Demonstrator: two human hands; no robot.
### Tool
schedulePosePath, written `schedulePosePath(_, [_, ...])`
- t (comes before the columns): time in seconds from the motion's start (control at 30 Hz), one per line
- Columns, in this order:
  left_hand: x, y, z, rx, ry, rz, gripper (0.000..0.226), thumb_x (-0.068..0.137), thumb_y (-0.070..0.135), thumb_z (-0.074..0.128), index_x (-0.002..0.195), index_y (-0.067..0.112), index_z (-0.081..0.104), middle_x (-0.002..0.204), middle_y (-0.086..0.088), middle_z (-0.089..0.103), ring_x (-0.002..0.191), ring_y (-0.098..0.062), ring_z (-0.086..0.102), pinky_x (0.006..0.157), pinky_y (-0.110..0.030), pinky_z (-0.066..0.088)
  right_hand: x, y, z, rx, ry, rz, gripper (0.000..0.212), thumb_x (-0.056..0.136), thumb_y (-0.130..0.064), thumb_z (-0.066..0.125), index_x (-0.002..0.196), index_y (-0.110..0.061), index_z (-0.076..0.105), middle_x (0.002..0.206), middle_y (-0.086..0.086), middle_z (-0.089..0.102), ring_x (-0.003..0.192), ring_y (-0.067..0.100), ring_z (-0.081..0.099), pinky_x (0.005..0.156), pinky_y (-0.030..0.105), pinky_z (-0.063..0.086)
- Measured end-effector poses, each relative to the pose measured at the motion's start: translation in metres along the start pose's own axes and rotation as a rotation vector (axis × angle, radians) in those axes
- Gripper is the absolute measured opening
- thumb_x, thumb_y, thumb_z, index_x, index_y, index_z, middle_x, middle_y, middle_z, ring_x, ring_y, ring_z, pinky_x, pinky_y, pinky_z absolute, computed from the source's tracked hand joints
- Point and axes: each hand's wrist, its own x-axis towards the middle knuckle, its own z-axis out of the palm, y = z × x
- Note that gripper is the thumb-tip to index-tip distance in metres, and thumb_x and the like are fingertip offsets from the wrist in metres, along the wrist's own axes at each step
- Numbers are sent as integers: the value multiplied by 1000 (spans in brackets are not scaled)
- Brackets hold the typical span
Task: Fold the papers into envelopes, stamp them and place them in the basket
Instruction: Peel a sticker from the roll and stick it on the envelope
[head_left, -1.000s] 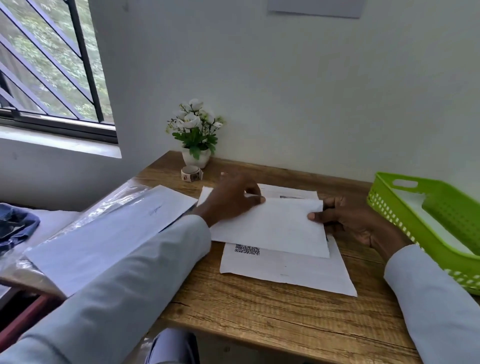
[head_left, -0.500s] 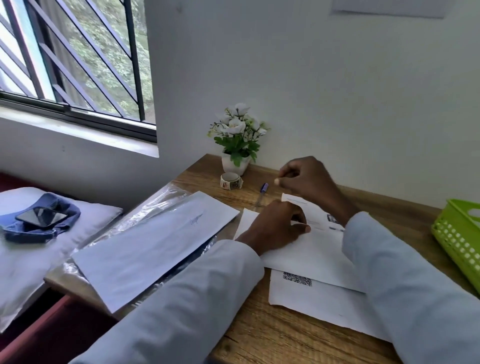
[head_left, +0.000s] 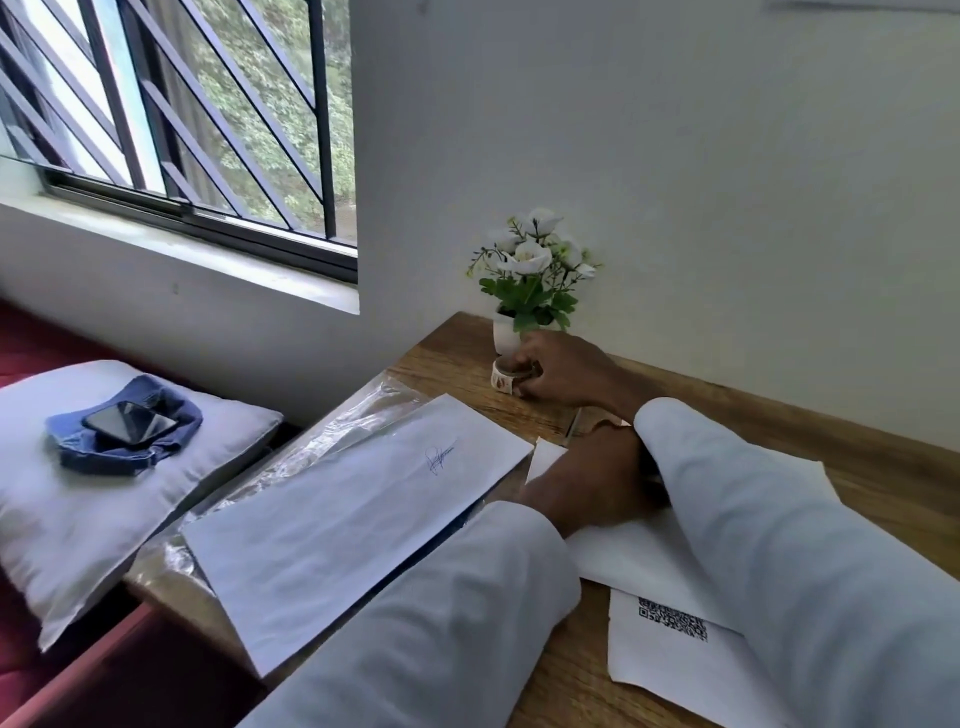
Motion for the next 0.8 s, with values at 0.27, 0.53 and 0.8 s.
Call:
schedulePosePath(0.27, [7, -19, -9, -134, 206, 41, 20, 87, 20, 69, 101, 6, 75, 105, -10, 72, 97, -25, 65, 87, -34, 51, -20, 22, -9, 366, 99, 61, 27, 78, -15, 82, 103, -10, 75, 102, 3, 72, 90, 15, 64, 79, 29, 49])
schedulePosePath(0.53, [9, -28, -15, -484, 492, -113, 11, 84, 8, 69, 83, 14, 78, 79, 3, 71, 72, -12, 63, 65, -26, 52, -94, 35, -44, 757, 208, 82, 8, 88, -10, 72, 96, -12, 74, 82, 1, 72, 71, 10, 60, 58, 24, 45])
schedulePosePath(0.8, [9, -22, -17, -865, 411, 22, 55, 81, 6, 75, 131, 16, 56, 116, -2, 66, 105, -13, 65, 75, -22, 56, -147, 57, -45, 784, 153, 152, 8, 89, -8, 71, 96, -11, 73, 87, 1, 74, 80, 9, 65, 68, 32, 53])
